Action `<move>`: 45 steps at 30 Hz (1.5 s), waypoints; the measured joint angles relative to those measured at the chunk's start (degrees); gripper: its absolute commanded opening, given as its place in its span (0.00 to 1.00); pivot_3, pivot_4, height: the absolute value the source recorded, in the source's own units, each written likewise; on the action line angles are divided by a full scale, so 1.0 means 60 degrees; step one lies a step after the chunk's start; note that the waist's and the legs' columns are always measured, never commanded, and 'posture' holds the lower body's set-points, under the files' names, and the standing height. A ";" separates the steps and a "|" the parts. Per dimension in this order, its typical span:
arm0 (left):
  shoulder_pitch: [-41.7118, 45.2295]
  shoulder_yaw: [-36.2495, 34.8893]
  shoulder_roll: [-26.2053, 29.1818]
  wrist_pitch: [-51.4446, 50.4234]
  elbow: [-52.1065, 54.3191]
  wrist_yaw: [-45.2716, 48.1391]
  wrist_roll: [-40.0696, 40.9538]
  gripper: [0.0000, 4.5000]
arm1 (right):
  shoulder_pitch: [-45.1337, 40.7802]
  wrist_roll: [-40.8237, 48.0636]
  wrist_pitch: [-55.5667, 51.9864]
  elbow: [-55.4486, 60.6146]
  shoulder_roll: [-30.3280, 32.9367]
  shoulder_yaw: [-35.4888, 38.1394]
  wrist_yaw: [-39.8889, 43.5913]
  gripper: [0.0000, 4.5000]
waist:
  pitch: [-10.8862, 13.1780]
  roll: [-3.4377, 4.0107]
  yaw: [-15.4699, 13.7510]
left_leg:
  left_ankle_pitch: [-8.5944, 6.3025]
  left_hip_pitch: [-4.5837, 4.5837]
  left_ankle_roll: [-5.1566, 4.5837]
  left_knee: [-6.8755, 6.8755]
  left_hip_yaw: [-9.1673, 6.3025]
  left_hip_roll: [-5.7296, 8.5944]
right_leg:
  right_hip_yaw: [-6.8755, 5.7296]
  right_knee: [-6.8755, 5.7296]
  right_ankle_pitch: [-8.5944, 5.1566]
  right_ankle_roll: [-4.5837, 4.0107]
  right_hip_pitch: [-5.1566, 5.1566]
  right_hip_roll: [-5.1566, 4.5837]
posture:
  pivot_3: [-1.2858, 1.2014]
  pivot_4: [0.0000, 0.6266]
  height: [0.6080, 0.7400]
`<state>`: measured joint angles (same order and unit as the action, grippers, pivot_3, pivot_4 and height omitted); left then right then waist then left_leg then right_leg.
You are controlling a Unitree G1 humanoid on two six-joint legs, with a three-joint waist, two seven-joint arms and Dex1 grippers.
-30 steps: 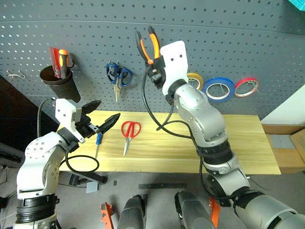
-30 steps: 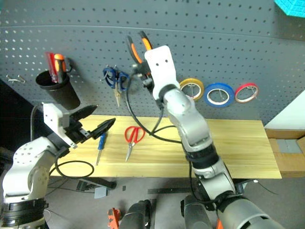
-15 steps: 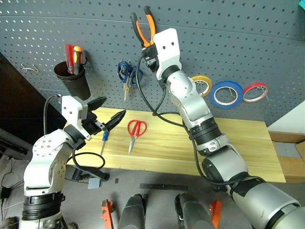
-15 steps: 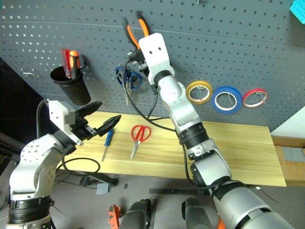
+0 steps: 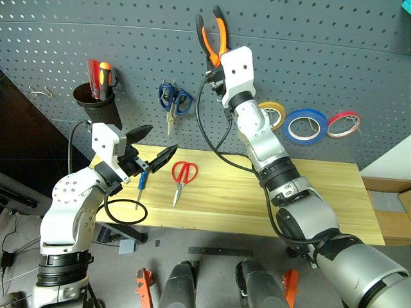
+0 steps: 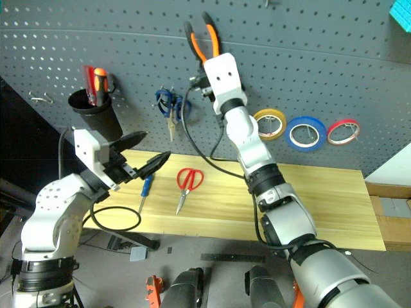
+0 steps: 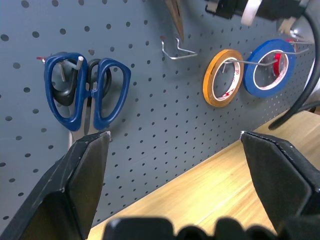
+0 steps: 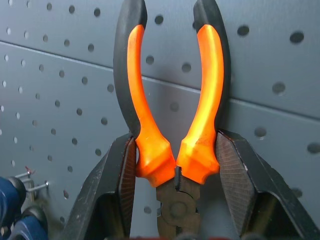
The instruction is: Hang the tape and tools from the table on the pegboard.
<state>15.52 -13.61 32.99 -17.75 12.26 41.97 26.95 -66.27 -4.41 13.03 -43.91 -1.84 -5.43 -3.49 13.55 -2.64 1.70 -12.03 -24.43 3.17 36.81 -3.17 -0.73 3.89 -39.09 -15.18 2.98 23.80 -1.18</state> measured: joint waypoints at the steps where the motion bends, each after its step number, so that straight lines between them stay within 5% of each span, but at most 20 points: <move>1: 0.0036 0.0043 -0.0006 0.0086 -0.0073 -0.0008 -0.0047 1.00 | -0.0001 -0.0006 0.0159 -0.0200 -0.0008 0.0011 -0.0039 0.41 | -0.0012 0.0001 0.0000 | 0.0001 0.0000 0.0001 0.0000 -0.0001 0.0000 | -0.0001 0.0000 0.0000 -0.0001 -0.0001 0.0000 | 0.55 0.22 1.00; 20: 0.0329 0.0364 -0.0124 0.0519 -0.0521 -0.0019 -0.0391 1.00 | 0.0178 -0.0297 0.0515 -0.2398 -0.0103 0.0034 -0.0721 0.41 | -0.0105 0.0012 0.0000 | 0.0018 0.0013 0.0010 0.0010 -0.0012 -0.0001 | -0.0011 -0.0010 0.0015 -0.0025 -0.0018 0.0006 | 0.55 0.23 1.00; 28: 0.0367 0.0492 -0.0123 0.0544 -0.0534 -0.0020 -0.0508 1.00 | 0.0437 -0.0403 -0.0408 -0.2379 -0.0146 0.0009 -0.0917 0.99 | -0.0128 0.0022 -0.0004 | 0.0042 0.0098 -0.0005 0.0007 -0.0021 0.0000 | -0.0019 -0.0001 0.0018 -0.0030 -0.0103 0.0010 | 0.54 0.24 1.00; 38: 0.0441 0.0565 -0.0206 0.0622 -0.0702 -0.0234 -0.0789 1.00 | 0.1287 -0.0259 -0.2273 -0.1389 -0.0376 0.0019 -0.0775 0.99 | -0.0128 0.0022 0.0008 | 0.0060 0.0095 -0.0012 -0.0021 -0.0020 -0.0006 | -0.0019 0.0001 0.0029 -0.0047 -0.0089 0.0015 | 0.54 0.24 1.00; 45: 0.0061 0.0796 -0.0223 0.0236 -0.0924 -0.1067 -0.1574 1.00 | 0.3379 -0.0038 -0.4859 0.2297 -0.0711 -0.0313 0.0309 0.99 | -0.0128 0.0023 0.0019 | 0.0060 0.0086 -0.0011 -0.0120 -0.0010 -0.0007 | -0.0017 0.0024 0.0023 -0.0052 -0.0045 0.0006 | 0.53 0.26 1.00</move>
<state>15.88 -8.84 31.65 -16.33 6.71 35.57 17.50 -46.00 -4.64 -16.12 -30.13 -6.11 -7.31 -1.63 12.78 -2.50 1.81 -11.67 -23.91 3.11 36.09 -3.23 -0.77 3.79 -38.95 -15.04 2.67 23.53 -1.14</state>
